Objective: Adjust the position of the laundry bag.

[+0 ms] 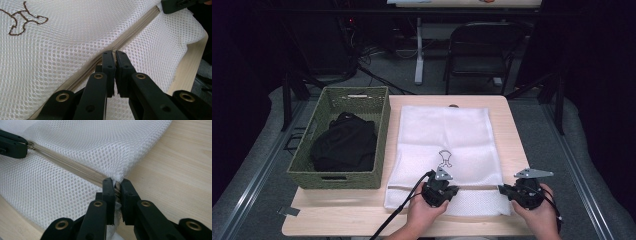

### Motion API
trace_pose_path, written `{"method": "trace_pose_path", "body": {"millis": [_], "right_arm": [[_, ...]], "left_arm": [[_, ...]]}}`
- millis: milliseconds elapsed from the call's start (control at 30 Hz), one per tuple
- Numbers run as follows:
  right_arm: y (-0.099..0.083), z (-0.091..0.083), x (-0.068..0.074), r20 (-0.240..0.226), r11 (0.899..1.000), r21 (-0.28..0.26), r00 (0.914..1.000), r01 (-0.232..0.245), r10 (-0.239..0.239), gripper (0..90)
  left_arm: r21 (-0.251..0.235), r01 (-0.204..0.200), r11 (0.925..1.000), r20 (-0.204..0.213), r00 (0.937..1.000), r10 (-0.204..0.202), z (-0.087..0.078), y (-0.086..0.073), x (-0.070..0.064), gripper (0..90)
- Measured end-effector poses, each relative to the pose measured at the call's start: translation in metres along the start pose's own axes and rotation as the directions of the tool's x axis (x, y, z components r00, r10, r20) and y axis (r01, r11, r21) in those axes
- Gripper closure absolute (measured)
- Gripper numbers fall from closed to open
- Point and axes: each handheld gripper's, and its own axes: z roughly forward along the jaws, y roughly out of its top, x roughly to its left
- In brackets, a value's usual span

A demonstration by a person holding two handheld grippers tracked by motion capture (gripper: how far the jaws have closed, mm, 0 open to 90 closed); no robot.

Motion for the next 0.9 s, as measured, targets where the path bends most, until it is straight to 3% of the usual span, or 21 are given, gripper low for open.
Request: {"method": "trace_pose_path", "body": {"millis": [267, 333, 433, 800, 900], "right_arm": [[0.001, 0.000, 0.002, -0.003, 1.000, 0.001, 0.9999, 0.011, -0.011, 83.5], [0.001, 0.000, 0.002, 0.014, 1.000, 0.004, 0.9997, 0.018, -0.018, 83.7], [0.001, 0.000, 0.000, -0.002, 1.000, -0.002, 1.0000, 0.004, -0.004, 83.7], [0.002, 0.000, 0.004, -0.006, 1.000, -0.001, 0.9999, 0.012, -0.012, 83.8], [0.001, -0.001, 0.003, 0.011, 1.000, 0.002, 0.9999, 0.011, -0.011, 83.9]], "left_arm": [[0.003, 0.004, 1.0000, 0.004, 1.0000, -0.004, -0.002, -0.002, 0.002, 87.0], [-0.002, 0.016, 0.9999, 0.003, 0.9999, -0.016, -0.003, -0.004, 0.005, 87.0], [-0.005, 0.038, 0.9992, 0.018, 0.9991, -0.038, -0.004, -0.005, 0.007, 87.0], [-0.010, 0.038, 0.9992, 0.008, 0.9993, -0.037, -0.010, -0.008, 0.009, 87.0], [-0.012, 0.041, 0.9991, -0.003, 0.9992, -0.041, -0.013, -0.008, 0.011, 87.0]]}}
